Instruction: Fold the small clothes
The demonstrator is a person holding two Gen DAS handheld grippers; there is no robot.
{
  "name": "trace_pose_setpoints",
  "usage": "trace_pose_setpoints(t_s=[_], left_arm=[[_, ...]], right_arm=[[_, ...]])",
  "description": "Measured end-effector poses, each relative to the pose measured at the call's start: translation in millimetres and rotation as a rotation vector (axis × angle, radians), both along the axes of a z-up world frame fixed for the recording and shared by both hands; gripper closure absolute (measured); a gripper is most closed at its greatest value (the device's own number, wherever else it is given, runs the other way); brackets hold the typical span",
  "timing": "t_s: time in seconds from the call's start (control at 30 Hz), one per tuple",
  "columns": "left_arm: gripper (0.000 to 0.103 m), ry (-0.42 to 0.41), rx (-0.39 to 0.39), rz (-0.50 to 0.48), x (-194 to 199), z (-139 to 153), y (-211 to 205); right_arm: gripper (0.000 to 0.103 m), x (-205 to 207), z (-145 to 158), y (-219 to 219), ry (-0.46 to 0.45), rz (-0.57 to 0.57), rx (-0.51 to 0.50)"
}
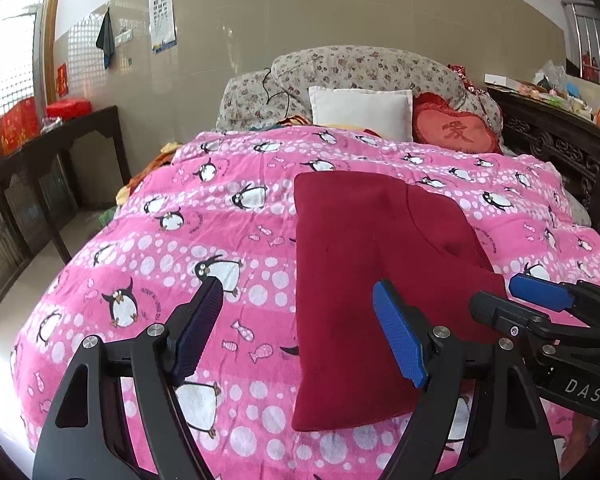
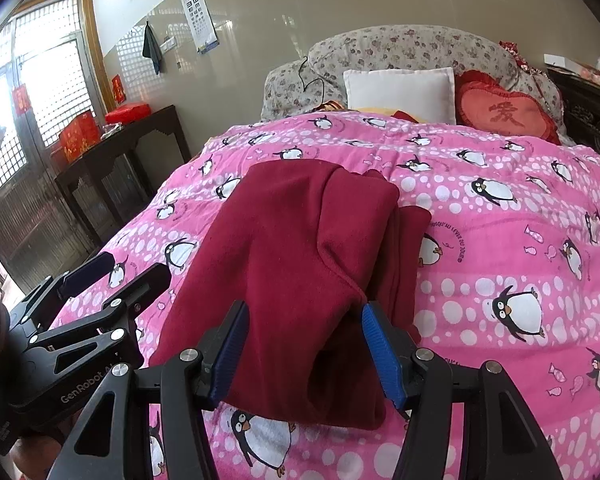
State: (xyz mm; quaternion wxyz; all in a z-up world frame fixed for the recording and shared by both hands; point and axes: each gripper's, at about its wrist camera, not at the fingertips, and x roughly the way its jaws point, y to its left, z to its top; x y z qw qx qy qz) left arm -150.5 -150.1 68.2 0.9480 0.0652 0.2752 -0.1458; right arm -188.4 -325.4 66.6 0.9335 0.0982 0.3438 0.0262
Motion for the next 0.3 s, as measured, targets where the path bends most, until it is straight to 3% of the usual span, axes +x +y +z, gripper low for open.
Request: trace_pose_setpoints(t_s=[0.13, 0.3], left_arm=[[0.024, -0.018, -0.008, -0.011, -2.5, 1.4, -0.8], [0.024, 0.022, -0.022, -0.005, 3.7, 2.6, 4.1]], right_arm=[[0.046, -1.0, -0.2, -2.5, 0.0, -0.003, 0.004], [0.046, -5.3, 5.1, -17.5, -0.009, -0.011, -0.009]])
